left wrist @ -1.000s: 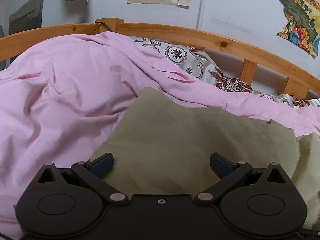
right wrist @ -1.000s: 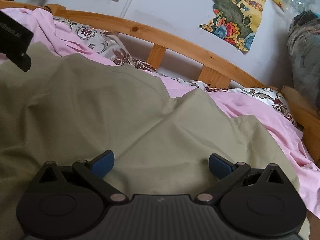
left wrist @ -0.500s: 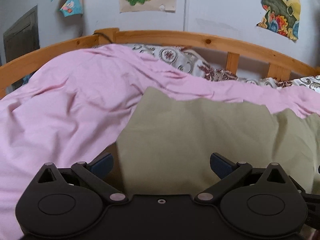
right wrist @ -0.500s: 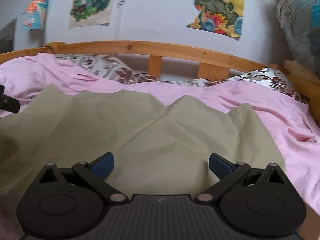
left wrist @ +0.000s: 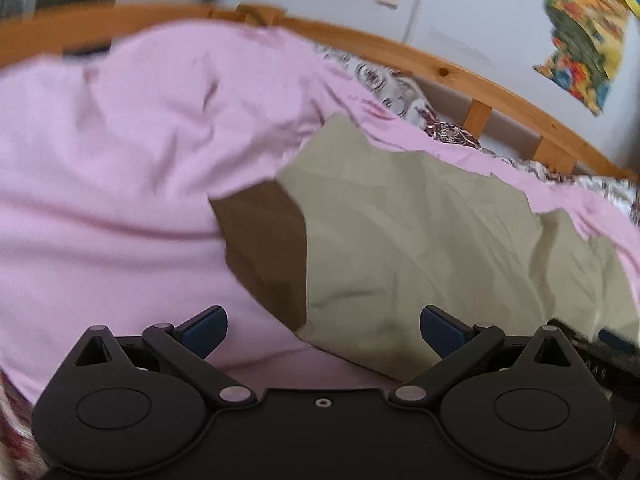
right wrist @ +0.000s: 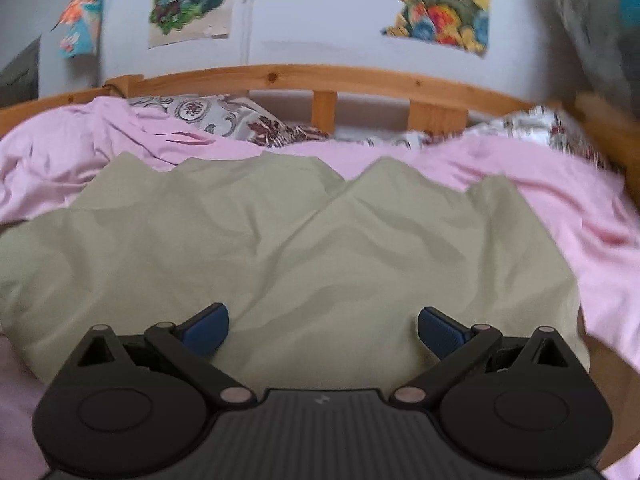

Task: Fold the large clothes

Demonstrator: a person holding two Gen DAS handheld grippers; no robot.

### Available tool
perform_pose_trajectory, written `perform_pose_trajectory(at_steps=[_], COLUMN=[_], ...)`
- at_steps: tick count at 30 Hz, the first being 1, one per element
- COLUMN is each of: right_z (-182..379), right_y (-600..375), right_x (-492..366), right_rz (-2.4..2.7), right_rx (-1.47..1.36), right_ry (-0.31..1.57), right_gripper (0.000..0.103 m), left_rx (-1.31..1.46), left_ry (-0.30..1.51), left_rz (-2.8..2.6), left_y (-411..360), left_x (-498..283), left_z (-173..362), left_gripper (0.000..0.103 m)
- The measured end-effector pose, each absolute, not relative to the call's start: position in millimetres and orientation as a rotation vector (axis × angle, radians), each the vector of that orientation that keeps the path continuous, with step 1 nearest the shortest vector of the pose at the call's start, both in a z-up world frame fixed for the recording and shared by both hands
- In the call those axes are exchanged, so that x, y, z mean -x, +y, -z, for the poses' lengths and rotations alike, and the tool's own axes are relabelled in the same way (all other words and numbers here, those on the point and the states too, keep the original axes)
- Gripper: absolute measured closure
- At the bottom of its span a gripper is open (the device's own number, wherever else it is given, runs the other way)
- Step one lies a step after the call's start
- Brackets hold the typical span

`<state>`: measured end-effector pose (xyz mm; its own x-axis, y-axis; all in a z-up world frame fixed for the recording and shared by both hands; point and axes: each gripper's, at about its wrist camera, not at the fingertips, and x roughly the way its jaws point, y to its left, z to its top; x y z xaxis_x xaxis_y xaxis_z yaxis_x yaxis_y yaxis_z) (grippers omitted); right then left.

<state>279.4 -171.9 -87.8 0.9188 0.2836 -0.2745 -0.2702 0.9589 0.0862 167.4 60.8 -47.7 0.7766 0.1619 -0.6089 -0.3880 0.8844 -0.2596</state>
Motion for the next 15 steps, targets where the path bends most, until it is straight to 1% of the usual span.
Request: perform_pose_trajectory(at_steps=[5,9,15], right_z=[91.2,91.9,90.0], right_y=[-173.4,-172.3,-171.8], right_x=[-285.2,-287.7,-290.5], right_rz=[-0.288,-0.289,-0.292], right_rx=[-0.057,-0.060,-0.060], right_ry=[0.313,0.323,0.341], right_gripper=[0.000,0.000,0.000], left_rx=[0.476,0.466,0.446], left_ry=[0.637,0.670,0.673], left_rz=[-0.291,-0.285,-0.287], left_y=[66.6,62.5,61.5], left_x=[-189.6,-204.2,-208.6], left_z=[63.9,74.7,80.4], left_gripper=[0.001,0.001,0.001])
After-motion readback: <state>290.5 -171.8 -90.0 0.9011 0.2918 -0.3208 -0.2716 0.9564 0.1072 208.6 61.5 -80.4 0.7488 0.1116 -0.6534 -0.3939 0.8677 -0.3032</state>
